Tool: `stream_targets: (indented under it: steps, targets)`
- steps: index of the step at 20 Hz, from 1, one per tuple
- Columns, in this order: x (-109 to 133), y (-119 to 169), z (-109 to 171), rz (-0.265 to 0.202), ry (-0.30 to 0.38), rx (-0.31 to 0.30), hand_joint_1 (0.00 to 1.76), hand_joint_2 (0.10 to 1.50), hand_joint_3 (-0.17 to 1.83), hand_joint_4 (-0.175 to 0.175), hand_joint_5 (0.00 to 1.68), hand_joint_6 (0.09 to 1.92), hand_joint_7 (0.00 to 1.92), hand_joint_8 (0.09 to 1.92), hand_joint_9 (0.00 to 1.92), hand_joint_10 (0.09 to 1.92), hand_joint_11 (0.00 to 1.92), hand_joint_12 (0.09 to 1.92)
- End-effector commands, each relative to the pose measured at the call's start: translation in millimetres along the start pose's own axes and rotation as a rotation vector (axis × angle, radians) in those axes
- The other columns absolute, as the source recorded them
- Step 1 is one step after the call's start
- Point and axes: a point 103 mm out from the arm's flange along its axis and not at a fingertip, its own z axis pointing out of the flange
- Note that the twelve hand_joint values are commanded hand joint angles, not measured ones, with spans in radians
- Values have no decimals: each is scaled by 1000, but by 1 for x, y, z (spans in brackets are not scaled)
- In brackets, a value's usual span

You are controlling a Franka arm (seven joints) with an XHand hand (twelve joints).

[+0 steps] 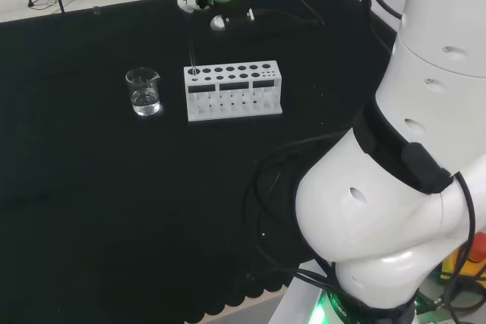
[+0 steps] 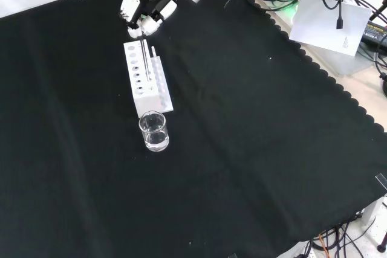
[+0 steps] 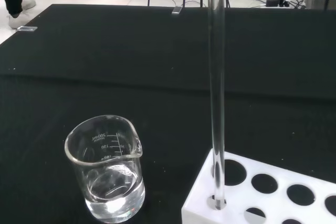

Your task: Take the glass rod from the white test tube rack.

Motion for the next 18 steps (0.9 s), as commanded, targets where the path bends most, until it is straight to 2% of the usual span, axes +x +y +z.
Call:
stream_targets:
  steps: [1,8,18]
  targets:
    - [5,-10,-50,16,19,-23,1360,1215,1,-175,695,953,750,1372,844,1576,1510,879]
    - [25,-9,-80,-11,33,-73,1359,1217,0,-175,691,958,746,1379,841,1580,1514,887]
    - [35,-12,-85,-31,38,-85,1359,1219,0,-175,687,963,743,1383,841,1580,1517,894]
